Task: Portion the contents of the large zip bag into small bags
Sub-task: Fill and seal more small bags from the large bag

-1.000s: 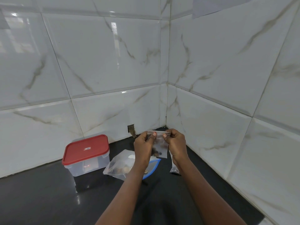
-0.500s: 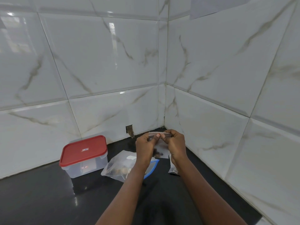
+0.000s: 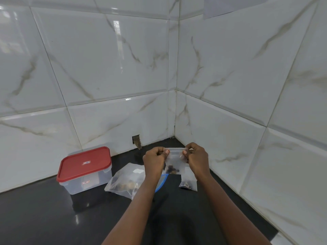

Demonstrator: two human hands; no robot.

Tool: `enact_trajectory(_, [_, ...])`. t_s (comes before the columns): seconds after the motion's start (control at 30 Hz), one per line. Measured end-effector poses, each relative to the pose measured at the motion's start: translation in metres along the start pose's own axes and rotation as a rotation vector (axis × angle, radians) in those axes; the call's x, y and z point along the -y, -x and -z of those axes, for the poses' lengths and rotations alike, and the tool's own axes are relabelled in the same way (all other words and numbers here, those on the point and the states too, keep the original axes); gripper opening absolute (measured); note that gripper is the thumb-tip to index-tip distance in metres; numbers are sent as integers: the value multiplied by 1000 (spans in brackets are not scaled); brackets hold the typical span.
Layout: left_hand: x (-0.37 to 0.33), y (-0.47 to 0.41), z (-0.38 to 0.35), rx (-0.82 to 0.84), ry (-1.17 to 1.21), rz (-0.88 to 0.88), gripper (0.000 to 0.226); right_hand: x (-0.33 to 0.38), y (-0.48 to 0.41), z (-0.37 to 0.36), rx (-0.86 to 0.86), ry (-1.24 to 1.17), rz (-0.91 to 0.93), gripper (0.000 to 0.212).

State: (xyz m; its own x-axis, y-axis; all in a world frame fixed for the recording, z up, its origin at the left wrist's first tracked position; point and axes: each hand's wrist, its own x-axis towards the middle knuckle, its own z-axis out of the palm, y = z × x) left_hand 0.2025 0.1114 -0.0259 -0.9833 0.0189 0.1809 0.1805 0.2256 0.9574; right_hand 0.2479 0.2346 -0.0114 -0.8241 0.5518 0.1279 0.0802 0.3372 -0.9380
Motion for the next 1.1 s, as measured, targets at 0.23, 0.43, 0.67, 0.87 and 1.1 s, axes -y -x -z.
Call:
enact_trajectory(0.23, [9,1,-19,-32,42,46,6,-14,-7,6,-55,-47,-72,23])
enact_trajectory(0.43, [37,4,-37,68,-47,75,13,-55,-14,12,-18,-101,-233,26])
enact_trajectory(0.67, [63,11,-72,231,-267,77,11,-99,-14,15,-38,-11,-366,24])
enact_trajectory(0.87, [76,6,-90,369,-342,157,37,-126,-21,12,-103,85,-425,26])
enact_trajectory(1.1, [89,2,-102,326,-384,196,35,-138,-31,9,-48,166,-393,7])
